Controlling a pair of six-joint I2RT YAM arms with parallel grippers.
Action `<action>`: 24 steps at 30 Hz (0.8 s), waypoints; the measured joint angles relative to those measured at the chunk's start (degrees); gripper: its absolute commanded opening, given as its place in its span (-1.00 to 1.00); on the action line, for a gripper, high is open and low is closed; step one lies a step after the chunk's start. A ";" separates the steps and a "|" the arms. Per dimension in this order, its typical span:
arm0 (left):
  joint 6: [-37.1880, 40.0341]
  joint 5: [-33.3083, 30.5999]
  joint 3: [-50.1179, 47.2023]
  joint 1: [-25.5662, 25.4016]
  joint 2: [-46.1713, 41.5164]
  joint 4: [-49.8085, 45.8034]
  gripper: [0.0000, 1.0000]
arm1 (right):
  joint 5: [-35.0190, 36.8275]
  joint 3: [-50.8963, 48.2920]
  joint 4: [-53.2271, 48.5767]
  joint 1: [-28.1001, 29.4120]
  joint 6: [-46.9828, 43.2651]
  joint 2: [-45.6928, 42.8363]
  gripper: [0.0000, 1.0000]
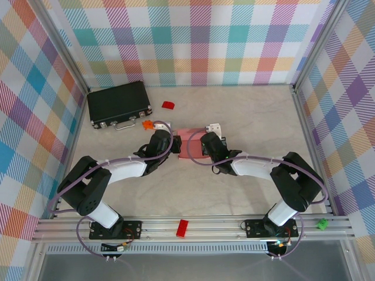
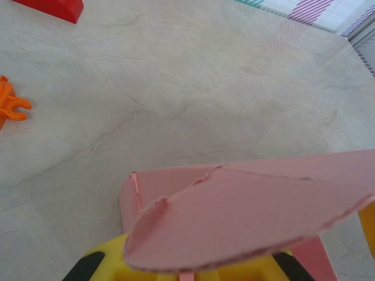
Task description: Fold the paper box
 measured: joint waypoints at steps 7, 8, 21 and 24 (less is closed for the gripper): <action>-0.20 -0.09 -1.25 -0.07 -0.44 1.07 -0.82 | 0.28 -0.26 -0.33 0.52 0.90 0.00 -0.81; -0.22 -0.13 -1.40 -0.07 -0.44 1.29 -0.82 | 0.28 -0.26 -0.44 0.59 0.96 0.00 -0.81; -0.98 0.02 -2.27 -0.09 -1.09 1.73 -0.75 | 0.24 -0.24 -2.67 1.14 3.02 0.00 -0.75; -1.05 0.07 -2.27 -0.11 -1.27 1.70 -0.75 | 0.22 -0.24 -3.26 1.16 3.63 0.00 -0.75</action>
